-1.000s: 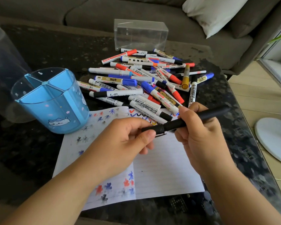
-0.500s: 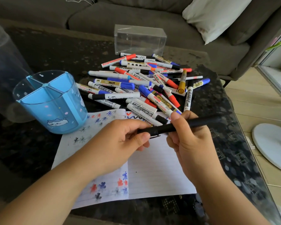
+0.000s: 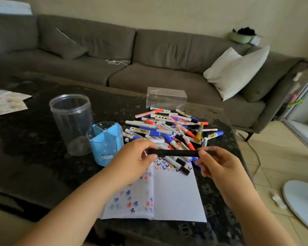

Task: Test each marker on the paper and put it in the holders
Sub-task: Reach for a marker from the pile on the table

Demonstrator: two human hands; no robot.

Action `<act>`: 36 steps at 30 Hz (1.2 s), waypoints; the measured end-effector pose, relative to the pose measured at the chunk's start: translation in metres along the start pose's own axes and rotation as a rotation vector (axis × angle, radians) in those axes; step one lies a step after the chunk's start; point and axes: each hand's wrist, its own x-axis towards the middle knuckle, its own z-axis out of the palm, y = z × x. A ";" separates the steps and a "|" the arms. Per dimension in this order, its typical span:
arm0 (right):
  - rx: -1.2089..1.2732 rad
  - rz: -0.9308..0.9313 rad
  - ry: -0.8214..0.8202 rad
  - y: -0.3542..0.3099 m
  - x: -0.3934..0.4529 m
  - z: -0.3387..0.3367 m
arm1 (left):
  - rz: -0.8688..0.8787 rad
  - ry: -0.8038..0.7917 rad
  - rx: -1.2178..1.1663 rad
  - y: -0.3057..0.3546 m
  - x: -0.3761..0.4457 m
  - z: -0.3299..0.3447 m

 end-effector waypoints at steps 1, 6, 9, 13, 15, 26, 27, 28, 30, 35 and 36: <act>-0.002 -0.014 -0.009 -0.005 -0.006 -0.001 | -0.012 0.019 0.003 0.001 -0.008 -0.007; 0.001 -0.086 -0.037 -0.028 -0.041 0.011 | -0.037 0.231 0.075 -0.009 -0.071 -0.047; -0.009 -0.158 -0.098 -0.043 -0.066 0.031 | -0.046 0.366 0.260 -0.031 -0.135 -0.077; -0.042 -0.214 -0.296 -0.059 -0.103 0.083 | -0.253 0.385 0.409 -0.068 -0.232 -0.113; -0.031 -0.240 -0.399 -0.062 -0.121 0.116 | -0.389 0.399 0.417 -0.081 -0.279 -0.127; -0.351 -0.313 -1.034 -0.031 -0.219 0.316 | -0.760 0.538 0.441 -0.126 -0.416 -0.152; -0.407 -0.246 -1.112 -0.028 -0.223 0.325 | -0.757 0.542 0.433 -0.128 -0.417 -0.153; -0.459 -0.208 -1.158 -0.024 -0.227 0.332 | -0.752 0.544 0.425 -0.130 -0.417 -0.153; -0.507 -0.232 -1.171 -0.021 -0.227 0.334 | -0.742 0.539 0.417 -0.132 -0.413 -0.153; -0.435 -0.297 -1.052 -0.021 -0.197 0.305 | -0.666 0.503 0.407 -0.129 -0.380 -0.151; -0.421 -0.332 -1.003 -0.023 -0.188 0.294 | -0.639 0.495 0.399 -0.126 -0.369 -0.149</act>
